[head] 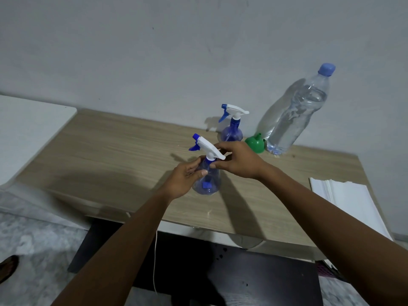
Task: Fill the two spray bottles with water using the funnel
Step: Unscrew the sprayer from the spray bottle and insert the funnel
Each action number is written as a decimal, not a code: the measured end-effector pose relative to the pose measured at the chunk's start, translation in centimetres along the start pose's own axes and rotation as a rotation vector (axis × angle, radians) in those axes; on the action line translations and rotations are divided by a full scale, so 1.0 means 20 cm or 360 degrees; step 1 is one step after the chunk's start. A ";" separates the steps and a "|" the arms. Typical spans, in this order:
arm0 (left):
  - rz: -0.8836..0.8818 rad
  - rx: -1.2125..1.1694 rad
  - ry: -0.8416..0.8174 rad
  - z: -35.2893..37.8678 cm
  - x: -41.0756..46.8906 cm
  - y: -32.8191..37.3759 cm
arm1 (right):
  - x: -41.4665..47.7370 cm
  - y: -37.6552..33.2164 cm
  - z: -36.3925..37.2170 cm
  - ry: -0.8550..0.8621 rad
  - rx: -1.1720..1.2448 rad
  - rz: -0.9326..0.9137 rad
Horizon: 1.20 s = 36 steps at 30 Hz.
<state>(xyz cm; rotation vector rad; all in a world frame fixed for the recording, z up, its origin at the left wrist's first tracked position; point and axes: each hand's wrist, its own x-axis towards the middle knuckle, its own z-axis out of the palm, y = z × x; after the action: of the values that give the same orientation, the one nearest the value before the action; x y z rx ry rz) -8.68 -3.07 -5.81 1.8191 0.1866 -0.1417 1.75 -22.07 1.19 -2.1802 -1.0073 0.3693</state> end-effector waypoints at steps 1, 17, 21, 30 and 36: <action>0.0000 -0.0015 -0.0008 0.00 0.00 0.00 | 0.01 -0.01 0.01 0.0023 -0.0024 0.0001; 0.0066 -0.0022 -0.0048 -0.01 0.01 -0.01 | 0.01 0.00 -0.01 -0.0046 0.0015 -0.0008; 0.0055 -0.0037 -0.0033 -0.01 0.01 -0.01 | 0.03 -0.02 0.02 0.0082 -0.0061 0.0040; 0.0077 -0.0011 0.0010 -0.01 0.01 0.01 | -0.01 -0.09 -0.05 0.0319 0.0567 0.0130; 0.0134 0.0195 0.0053 -0.01 0.00 0.04 | 0.03 -0.31 -0.33 0.0722 0.1070 -0.0003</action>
<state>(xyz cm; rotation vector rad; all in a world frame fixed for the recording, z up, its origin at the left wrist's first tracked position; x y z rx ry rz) -8.50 -3.05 -5.07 1.9487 0.1271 -0.0647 2.07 -21.87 10.29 -1.5483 -0.5258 0.1616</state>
